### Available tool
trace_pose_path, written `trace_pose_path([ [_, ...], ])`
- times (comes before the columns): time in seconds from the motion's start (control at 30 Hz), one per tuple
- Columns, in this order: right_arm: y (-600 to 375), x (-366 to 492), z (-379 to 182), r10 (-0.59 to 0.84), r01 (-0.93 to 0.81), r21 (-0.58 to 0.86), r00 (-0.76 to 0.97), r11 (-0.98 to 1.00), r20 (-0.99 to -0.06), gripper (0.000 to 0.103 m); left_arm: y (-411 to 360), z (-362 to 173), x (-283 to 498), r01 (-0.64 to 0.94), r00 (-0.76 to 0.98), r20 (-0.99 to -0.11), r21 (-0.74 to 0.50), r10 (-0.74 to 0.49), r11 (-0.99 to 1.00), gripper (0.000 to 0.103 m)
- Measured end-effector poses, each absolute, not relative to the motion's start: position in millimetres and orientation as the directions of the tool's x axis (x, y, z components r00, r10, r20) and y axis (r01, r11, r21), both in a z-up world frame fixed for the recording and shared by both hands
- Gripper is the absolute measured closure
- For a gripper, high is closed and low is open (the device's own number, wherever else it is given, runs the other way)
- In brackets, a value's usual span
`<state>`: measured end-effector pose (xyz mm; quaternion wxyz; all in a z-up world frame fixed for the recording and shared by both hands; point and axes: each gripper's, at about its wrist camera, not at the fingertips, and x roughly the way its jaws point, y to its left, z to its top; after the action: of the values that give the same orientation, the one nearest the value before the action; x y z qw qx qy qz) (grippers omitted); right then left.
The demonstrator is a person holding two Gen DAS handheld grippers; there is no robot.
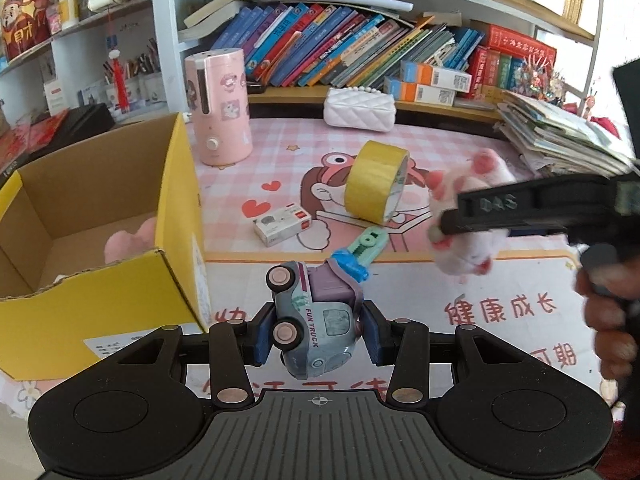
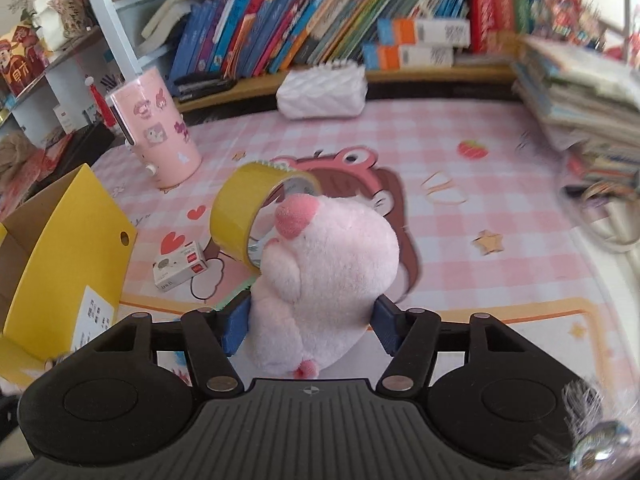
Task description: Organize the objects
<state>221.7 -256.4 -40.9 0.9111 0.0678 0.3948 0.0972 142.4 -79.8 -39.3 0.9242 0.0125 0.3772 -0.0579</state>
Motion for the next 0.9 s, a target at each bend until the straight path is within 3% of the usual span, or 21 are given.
trace_pose_path([
  [0.53, -240.9, 131.5, -14.8, 0.074, -0.054, 0.051, 0.753, 0.997, -0.654, 0.043, -48.4, -22.0, 102.4, 0.232, 0.753, -0.615, -0.086, -0.235, 0.969, 0.060],
  [0.9, -190.6, 64.4, -14.9, 0.092, -0.083, 0.045, 0.722, 0.996, -0.686, 0.043, 12.3, -16.3, 49.9, 0.179, 0.759, -0.614, -0.125, -0.217, 0.976, 0.060],
])
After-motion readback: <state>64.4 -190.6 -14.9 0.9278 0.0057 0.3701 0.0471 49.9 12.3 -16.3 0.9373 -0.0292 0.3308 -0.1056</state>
